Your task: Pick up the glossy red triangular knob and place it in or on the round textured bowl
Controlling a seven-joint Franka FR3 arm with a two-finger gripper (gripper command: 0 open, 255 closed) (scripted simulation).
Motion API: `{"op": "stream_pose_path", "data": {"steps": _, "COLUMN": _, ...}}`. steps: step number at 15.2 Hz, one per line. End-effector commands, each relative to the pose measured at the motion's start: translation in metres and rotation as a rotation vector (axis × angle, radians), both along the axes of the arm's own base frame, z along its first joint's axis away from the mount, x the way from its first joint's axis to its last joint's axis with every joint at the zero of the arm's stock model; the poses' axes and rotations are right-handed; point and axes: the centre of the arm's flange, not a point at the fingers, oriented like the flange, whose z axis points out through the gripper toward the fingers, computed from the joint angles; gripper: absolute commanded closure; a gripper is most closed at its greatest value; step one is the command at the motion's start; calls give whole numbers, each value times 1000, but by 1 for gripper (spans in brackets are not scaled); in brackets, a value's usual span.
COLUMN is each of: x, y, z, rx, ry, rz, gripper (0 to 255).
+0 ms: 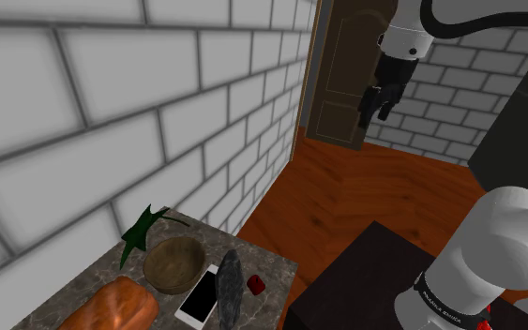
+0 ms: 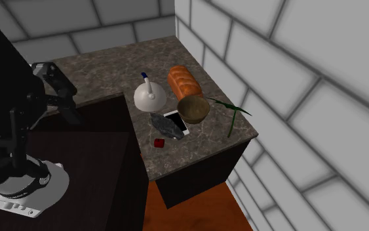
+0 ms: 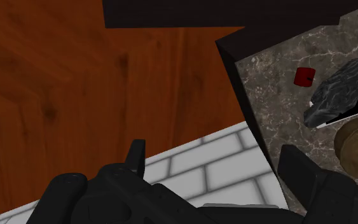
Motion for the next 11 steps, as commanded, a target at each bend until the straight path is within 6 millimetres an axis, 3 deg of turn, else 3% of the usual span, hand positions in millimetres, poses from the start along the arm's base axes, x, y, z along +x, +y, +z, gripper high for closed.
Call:
{"op": "stream_pose_path", "data": {"steps": 1, "x": 0, "y": 0, "z": 0, "rx": 0, "ry": 0, "rz": 0, "gripper": 0}}
{"op": "stream_pose_path", "data": {"steps": 11, "x": 21, "y": 52, "z": -116, "rx": 50, "ry": 15, "rz": -2, "gripper": 0}}
